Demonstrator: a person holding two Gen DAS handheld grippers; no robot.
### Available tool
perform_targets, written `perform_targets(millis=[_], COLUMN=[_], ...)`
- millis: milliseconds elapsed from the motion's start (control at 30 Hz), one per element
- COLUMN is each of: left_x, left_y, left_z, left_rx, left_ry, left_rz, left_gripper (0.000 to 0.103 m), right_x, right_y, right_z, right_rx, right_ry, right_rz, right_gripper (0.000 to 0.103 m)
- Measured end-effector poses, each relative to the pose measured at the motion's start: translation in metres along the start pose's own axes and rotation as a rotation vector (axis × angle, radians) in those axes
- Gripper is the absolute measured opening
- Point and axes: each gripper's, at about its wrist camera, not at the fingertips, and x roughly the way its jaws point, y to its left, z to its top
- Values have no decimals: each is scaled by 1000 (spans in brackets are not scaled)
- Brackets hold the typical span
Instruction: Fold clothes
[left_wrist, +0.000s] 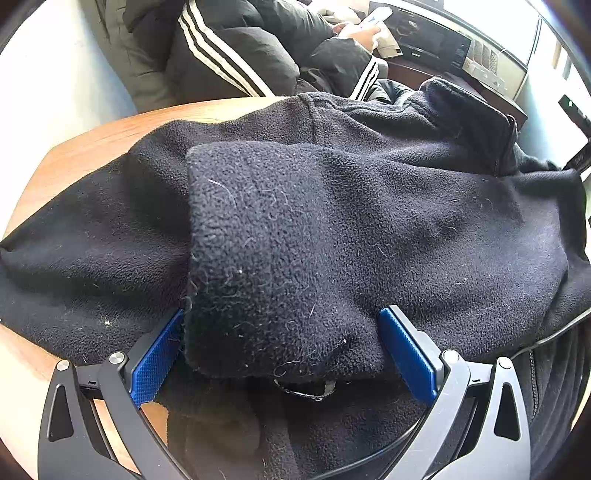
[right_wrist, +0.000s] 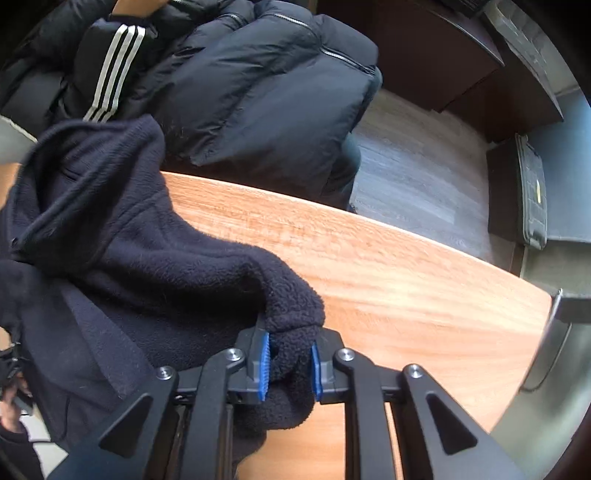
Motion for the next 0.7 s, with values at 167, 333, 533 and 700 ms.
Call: perform_targets(millis=[167, 333, 533, 700], left_x=[-1, -5, -41, -88], left_y=[1, -1, -11, -3], left_z=[-5, -7, -16, -3], left_rx=[8, 5, 29, 49], left_ry=[-9, -2, -49, -144], left_rz=[-17, -14, -47, -102], left_gripper=[103, 103, 103, 103], right_x=[-1, -27, -110, -133], right_y=[-9, -24, 49, 101], right_z=[-13, -33, -110, -228], right_rx=[-9, -66, -363, -427], right_ry=[-103, -247, -568, -817], right_rz=[19, -51, -307, -343], right_gripper=[33, 84, 87, 97])
